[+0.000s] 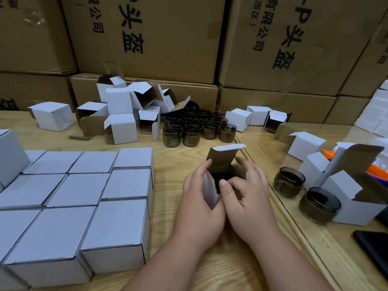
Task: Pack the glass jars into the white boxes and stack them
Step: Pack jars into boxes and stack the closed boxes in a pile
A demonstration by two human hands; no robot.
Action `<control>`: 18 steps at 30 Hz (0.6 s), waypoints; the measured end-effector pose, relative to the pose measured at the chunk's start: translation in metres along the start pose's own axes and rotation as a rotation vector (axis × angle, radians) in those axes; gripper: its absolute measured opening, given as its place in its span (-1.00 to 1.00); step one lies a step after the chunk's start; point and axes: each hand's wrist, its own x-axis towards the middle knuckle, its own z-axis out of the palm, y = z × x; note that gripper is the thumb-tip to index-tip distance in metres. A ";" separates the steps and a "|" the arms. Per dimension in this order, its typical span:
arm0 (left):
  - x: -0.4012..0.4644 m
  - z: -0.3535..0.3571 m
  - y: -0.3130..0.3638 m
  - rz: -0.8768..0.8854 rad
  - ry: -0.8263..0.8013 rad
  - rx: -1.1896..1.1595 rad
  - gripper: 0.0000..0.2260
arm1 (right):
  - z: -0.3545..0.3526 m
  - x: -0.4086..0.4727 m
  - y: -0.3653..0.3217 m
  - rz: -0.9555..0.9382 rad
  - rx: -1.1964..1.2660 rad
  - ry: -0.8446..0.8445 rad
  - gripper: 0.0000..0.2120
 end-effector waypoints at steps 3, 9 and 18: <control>0.001 -0.001 -0.001 0.023 0.001 0.025 -0.30 | -0.002 0.000 -0.003 0.044 0.120 0.134 -0.75; 0.000 -0.004 0.001 0.033 -0.051 0.070 -0.18 | -0.007 0.002 0.003 0.360 0.668 0.373 -0.74; -0.001 -0.005 0.002 0.005 -0.177 0.022 -0.26 | -0.008 0.010 0.011 0.634 0.862 0.161 -0.71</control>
